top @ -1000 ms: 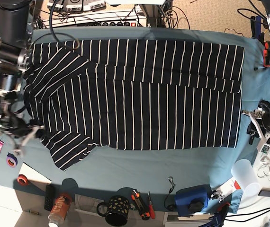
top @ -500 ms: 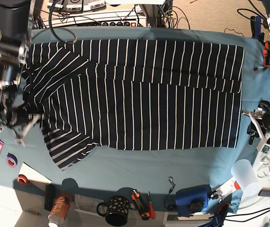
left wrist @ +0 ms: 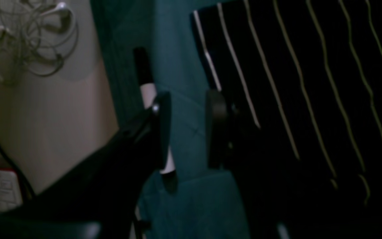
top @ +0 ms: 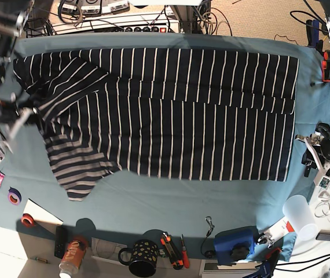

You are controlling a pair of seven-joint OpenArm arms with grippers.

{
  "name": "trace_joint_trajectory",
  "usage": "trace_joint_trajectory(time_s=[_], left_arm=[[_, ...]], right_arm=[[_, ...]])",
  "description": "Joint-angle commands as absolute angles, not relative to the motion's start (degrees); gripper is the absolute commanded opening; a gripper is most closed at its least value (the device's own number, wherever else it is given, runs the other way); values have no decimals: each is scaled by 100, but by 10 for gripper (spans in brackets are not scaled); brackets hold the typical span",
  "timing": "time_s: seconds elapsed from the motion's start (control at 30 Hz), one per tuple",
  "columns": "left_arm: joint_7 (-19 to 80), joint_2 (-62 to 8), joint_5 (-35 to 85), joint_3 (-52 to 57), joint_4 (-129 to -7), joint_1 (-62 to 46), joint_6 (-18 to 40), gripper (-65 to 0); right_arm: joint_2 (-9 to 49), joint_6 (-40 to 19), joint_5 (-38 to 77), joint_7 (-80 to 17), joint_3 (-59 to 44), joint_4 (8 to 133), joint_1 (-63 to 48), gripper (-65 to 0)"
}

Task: Layout the t-shirt on the table in an organized manner, then fold the t-shirt properly
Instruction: 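Tuck the sleeve fabric with the right gripper onto the shirt body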

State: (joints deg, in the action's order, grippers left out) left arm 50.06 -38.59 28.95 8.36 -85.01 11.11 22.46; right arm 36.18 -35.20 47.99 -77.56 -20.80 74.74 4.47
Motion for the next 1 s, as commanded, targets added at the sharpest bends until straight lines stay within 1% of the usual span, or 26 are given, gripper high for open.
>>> trace_joint_trajectory(time_s=[0.0, 0.13, 0.33, 0.37, 0.43, 0.47, 0.5, 0.6, 0.7, 0.83, 0.87, 0.97], left_arm=[[4906, -3986, 2917, 891, -8578, 1236, 2224, -463], [4904, -3983, 2919, 891, -8578, 1236, 2224, -463], [4901, -3983, 2963, 891, -8578, 1236, 2224, -463], [4901, -3983, 2963, 891, -8578, 1236, 2224, -463], [4904, -3983, 2961, 891, -8578, 1236, 2224, -463], [4904, -3983, 2961, 891, -8578, 1236, 2226, -463], [4904, -3983, 2961, 891, -8578, 1236, 2224, -463], [4904, -3983, 2961, 891, -8578, 1236, 2215, -463], [4901, -3983, 2849, 891, -8578, 1238, 2139, -463], [4904, -3983, 2165, 891, -8578, 1238, 2141, -463], [4904, -3983, 2078, 891, -8578, 1238, 2141, -463], [4895, -3983, 2056, 891, -8578, 1238, 2141, -463]], right_arm=[[3793, -3627, 4906, -7723, -2255, 7577, 434, -650], [3793, -3828, 5015, -7758, -2571, 7577, 45, -650], [3795, -3968, 5015, -7808, -2598, 7575, -95, -650], [3793, -4000, 5019, -7846, -2598, 7575, -95, -634], [3795, -4000, 5061, -7953, -2598, 7575, -93, -490], [3798, -4000, 5100, -7992, -2598, 7577, -93, -431], [3802, -4000, 5142, -7999, -2598, 7577, -78, -401], [3903, -4000, 5203, -7905, -2600, 7577, 27, -399], [3986, -4000, 5216, -7360, -2711, 7575, 290, -400], [3948, -4000, 4101, -6191, -2781, 7561, 899, -402], [3953, -4000, 3892, -5981, -2698, 7526, 1072, -411], [3953, -4000, 3671, -5756, -2156, 7094, 1678, -471]])
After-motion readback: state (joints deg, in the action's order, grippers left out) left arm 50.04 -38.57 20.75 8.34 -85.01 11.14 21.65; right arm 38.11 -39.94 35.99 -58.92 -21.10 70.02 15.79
